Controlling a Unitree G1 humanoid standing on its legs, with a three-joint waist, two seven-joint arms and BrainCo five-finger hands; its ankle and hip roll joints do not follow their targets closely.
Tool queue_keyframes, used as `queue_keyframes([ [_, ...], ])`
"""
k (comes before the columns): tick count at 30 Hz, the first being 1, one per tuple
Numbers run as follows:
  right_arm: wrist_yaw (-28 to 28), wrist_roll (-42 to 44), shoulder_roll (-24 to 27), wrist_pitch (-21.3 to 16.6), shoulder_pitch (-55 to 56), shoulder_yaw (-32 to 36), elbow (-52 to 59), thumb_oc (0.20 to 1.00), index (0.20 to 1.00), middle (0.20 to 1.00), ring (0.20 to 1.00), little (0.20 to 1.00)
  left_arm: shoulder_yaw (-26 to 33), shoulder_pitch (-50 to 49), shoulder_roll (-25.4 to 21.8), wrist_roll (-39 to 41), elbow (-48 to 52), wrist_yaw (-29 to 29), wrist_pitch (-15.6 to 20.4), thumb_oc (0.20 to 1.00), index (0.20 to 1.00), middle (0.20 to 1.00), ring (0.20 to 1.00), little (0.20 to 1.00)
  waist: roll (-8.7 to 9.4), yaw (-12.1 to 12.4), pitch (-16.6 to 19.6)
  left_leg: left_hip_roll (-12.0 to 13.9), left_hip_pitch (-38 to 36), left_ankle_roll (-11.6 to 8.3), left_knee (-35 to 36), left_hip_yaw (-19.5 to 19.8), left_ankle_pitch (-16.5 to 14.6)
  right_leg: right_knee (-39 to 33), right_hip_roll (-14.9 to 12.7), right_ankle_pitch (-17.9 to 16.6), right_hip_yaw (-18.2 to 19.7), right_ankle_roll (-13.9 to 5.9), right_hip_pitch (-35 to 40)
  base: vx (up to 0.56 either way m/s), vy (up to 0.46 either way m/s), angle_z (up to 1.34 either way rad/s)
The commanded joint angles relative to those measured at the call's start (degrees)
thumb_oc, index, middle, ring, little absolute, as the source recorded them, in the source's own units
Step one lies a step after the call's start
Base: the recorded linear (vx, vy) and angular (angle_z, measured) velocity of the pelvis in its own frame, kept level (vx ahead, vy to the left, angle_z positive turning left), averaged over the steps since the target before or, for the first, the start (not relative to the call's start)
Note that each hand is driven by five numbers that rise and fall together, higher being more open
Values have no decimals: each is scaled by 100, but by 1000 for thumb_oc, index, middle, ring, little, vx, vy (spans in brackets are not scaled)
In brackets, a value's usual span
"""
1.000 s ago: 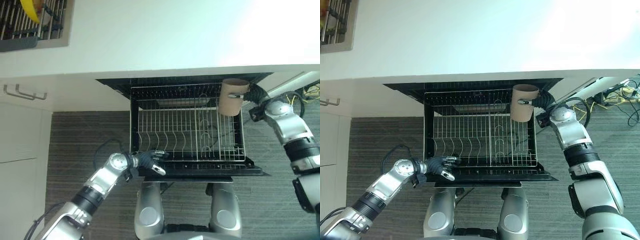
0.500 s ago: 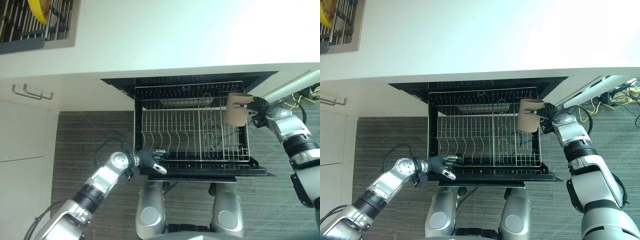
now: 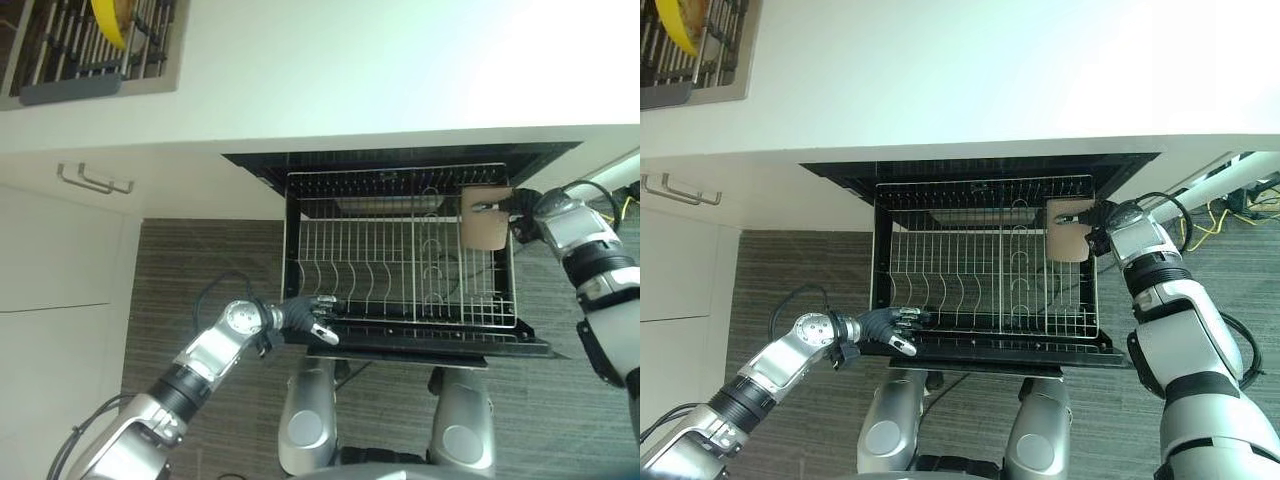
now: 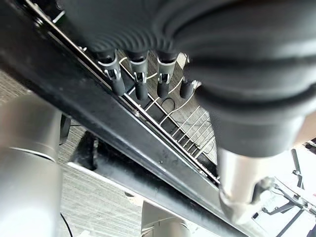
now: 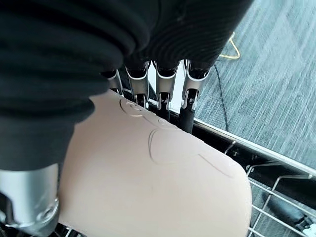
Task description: Place the dishes in the dishwasher.
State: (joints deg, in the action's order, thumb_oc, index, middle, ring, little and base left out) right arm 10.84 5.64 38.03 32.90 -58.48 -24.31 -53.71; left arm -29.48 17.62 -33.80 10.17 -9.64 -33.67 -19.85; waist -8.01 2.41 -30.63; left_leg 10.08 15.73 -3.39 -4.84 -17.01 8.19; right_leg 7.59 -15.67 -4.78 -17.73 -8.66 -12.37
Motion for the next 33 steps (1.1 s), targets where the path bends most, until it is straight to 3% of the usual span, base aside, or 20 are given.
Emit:
queue_keyframes([
  [1, -22, -277, 169, 215, -216, -214, -463, 200, 200, 200, 200, 200, -548, -412, -372, 132, 111, -184, -132, 1000, 1000, 1000, 1000, 1000, 9, 258, 84, 196, 94, -409, -456, 559, -569, 1033, -247, 876, -66, 77, -550, 4, 5, 5],
  [3, -113, -295, 140, 283, -266, -239, -628, 517, 517, 517, 517, 517, -570, -381, -396, 160, 123, -191, -124, 1000, 1000, 1000, 1000, 1000, -1, 275, 84, 188, 82, -403, -440, 557, -566, 1018, -241, 880, -76, 78, -530, 3, 3, 5],
  [4, -154, -284, 134, 316, -286, -239, -708, 1000, 1000, 1000, 1000, 1000, -587, -365, -401, 154, 151, -188, -136, 1000, 1000, 1000, 1000, 1000, -9, 286, 84, 184, 86, -399, -437, 561, -566, 1021, -245, 882, -83, 77, -531, 0, 0, 0],
  [15, -389, -251, 106, 264, -537, -268, -1305, 1000, 1000, 1000, 1000, 1000, -706, -176, -488, 200, 280, -235, -232, 1000, 1000, 1000, 1000, 1000, -64, 357, 84, 163, 114, -371, -484, 614, -598, 1126, -278, 915, -91, 68, -585, 0, 0, 0],
  [22, -630, 233, 251, 268, -557, -299, -1214, 1000, 1000, 1000, 1000, 1000, -711, -142, -580, 374, 434, -91, -297, 1000, 1000, 1000, 1000, 1000, -67, 327, 84, 172, 132, -366, -538, 618, -625, 1179, -287, 935, -58, 65, -606, 0, 0, 0],
  [28, -952, 775, 504, 545, -306, -98, -205, 1000, 1000, 1000, 1000, 1000, -495, -344, -693, 382, 699, -4, -363, 1000, 1000, 1000, 1000, 1000, 29, 215, 84, 211, 101, -375, -526, 550, -625, 1163, -233, 926, -12, 60, -599, 0, 0, 0],
  [33, -949, 742, 816, 801, 438, 460, 1641, 1000, 1000, 1000, 1000, 1000, -194, -661, -709, 424, 1010, 205, -489, 1000, 1000, 1000, 1000, 1000, 178, -32, 83, 278, 114, -365, -552, 435, -652, 1165, -156, 928, 134, 51, -673, 34, 23, -5],
])
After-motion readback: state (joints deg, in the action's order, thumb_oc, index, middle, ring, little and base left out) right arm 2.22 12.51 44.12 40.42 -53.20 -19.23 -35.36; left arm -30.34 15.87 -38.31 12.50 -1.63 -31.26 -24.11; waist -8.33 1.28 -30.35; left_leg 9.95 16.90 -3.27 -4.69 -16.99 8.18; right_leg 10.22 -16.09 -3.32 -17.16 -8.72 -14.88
